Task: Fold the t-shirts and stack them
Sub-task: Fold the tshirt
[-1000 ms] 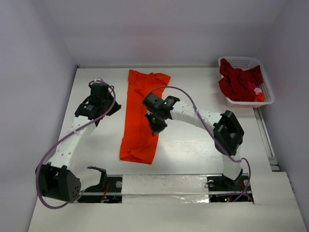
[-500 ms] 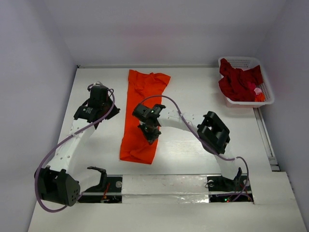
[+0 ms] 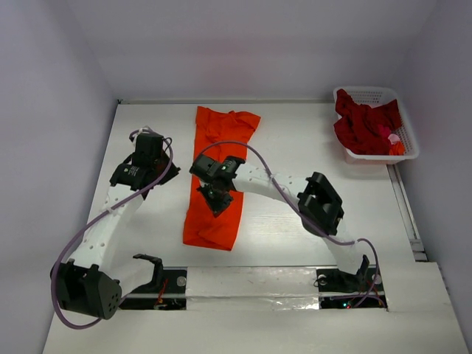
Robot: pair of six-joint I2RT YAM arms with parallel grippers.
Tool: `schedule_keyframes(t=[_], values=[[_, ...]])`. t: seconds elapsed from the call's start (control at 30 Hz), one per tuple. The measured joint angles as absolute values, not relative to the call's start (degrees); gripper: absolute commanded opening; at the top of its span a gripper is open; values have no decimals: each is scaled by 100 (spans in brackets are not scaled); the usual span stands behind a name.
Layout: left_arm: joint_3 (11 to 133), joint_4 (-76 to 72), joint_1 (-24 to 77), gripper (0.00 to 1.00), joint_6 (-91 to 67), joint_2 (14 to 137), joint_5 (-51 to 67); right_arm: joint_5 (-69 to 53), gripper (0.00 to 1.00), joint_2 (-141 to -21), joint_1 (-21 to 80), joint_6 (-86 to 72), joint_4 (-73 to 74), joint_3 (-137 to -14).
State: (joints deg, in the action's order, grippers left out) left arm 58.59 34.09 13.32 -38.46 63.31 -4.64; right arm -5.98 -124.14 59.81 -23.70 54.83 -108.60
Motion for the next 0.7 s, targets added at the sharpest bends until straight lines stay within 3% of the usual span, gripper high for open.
schedule_keyframes(t=[0.23,0.7], values=[[6018,3638,1332,0,-3863,6263,-482,-878,0,-12731,5957,-2401,4982,-10086],[6198,4125,1332,0,-3900,6036,-480,-1181,0,-11594,5929,-2773,3544,-8101]])
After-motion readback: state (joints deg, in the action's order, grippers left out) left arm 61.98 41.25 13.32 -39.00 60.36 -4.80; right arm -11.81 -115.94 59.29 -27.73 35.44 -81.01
